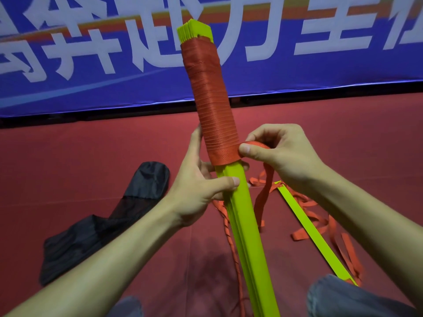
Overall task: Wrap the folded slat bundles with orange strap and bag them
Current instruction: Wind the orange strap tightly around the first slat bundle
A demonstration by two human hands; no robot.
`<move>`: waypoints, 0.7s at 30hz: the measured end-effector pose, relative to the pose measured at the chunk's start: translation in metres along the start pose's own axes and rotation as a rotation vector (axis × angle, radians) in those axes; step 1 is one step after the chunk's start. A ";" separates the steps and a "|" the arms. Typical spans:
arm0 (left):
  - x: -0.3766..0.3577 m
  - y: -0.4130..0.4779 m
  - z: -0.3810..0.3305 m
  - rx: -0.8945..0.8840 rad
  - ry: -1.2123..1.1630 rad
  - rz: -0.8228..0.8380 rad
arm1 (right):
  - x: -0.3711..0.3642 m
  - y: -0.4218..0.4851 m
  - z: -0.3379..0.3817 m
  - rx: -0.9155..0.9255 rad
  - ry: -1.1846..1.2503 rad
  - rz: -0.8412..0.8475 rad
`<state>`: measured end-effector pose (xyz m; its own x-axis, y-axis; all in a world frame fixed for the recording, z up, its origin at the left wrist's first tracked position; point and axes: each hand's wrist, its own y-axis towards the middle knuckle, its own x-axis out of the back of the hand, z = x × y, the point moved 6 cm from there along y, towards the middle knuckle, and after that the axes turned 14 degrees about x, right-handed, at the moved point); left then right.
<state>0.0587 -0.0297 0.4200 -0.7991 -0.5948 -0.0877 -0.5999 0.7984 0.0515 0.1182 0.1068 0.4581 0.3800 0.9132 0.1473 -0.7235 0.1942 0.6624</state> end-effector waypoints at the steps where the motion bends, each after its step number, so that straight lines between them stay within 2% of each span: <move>1: -0.002 -0.001 0.000 -0.004 -0.021 0.022 | -0.002 -0.001 -0.001 -0.012 0.038 0.017; 5: -0.007 -0.002 -0.002 0.006 -0.074 0.120 | -0.005 -0.004 -0.011 -0.115 0.202 0.071; 9: -0.010 -0.003 0.000 0.062 -0.109 0.230 | -0.018 -0.013 -0.014 -0.232 0.307 0.276; 11: -0.010 -0.003 0.003 0.112 -0.128 0.237 | -0.021 -0.014 -0.012 -0.245 0.298 0.313; 16: -0.005 0.003 0.003 0.051 -0.023 0.051 | -0.019 -0.014 -0.009 -0.238 0.120 0.126; 21: -0.004 -0.001 0.001 0.004 0.229 -0.176 | -0.004 -0.010 -0.008 -0.208 -0.091 -0.110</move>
<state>0.0628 -0.0282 0.4194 -0.6710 -0.7295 0.1324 -0.7303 0.6811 0.0517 0.1195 0.1045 0.4450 0.5067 0.8482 0.1547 -0.7745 0.3690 0.5137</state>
